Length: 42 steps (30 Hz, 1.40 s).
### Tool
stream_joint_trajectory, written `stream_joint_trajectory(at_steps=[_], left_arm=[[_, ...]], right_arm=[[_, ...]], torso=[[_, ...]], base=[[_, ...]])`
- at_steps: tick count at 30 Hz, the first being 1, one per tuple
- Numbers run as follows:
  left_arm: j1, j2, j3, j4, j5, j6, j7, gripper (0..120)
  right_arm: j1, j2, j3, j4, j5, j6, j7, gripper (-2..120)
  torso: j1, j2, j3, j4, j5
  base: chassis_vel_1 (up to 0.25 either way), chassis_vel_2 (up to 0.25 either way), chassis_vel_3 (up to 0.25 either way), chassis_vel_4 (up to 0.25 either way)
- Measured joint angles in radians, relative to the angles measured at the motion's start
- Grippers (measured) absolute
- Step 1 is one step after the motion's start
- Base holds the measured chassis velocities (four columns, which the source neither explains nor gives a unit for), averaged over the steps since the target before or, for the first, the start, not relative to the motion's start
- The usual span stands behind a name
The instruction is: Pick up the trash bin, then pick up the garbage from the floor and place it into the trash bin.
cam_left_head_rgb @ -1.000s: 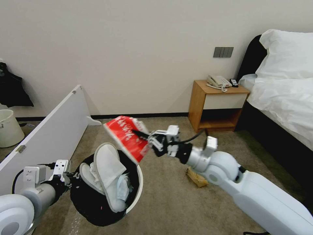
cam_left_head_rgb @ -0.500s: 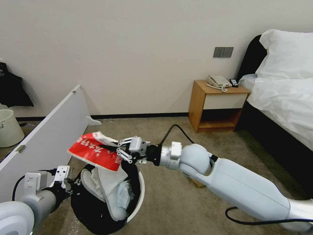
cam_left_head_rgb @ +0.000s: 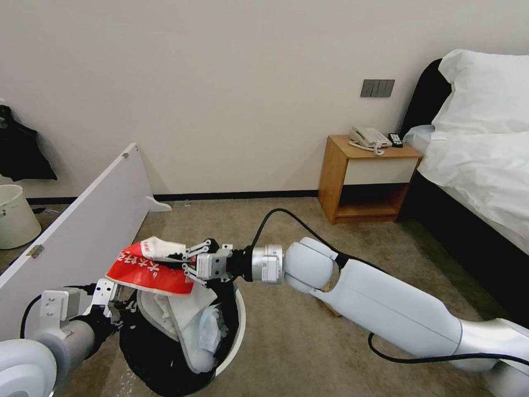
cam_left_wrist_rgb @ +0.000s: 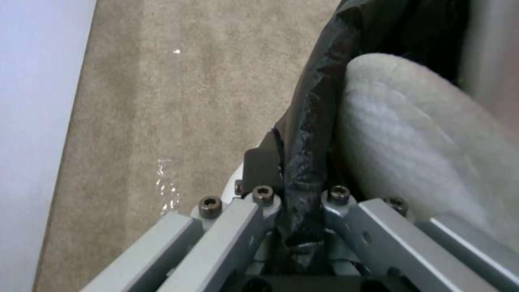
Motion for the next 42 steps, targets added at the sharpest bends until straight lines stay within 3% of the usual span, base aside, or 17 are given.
stream_joint_trajectory(at_steps=[17, 42], left_arm=[[0.005, 0.007, -0.011, -0.014, -0.018, 0.000, -0.008, 1], [0.002, 0.014, -0.014, -0.032, -0.035, 0.000, -0.026, 1]], right_arm=[[-0.113, 0.019, -0.014, -0.133, -0.074, 0.042, -0.042, 0], [-0.147, -0.033, -0.038, -0.128, -0.090, 0.050, -0.091, 0]], torso=[[0.000, 0.000, 0.000, -0.0001, 0.0001], [0.000, 0.000, 0.000, 0.0001, 0.0000]], base=[[0.000, 0.000, 0.000, 0.000], [0.000, 0.000, 0.000, 0.000]])
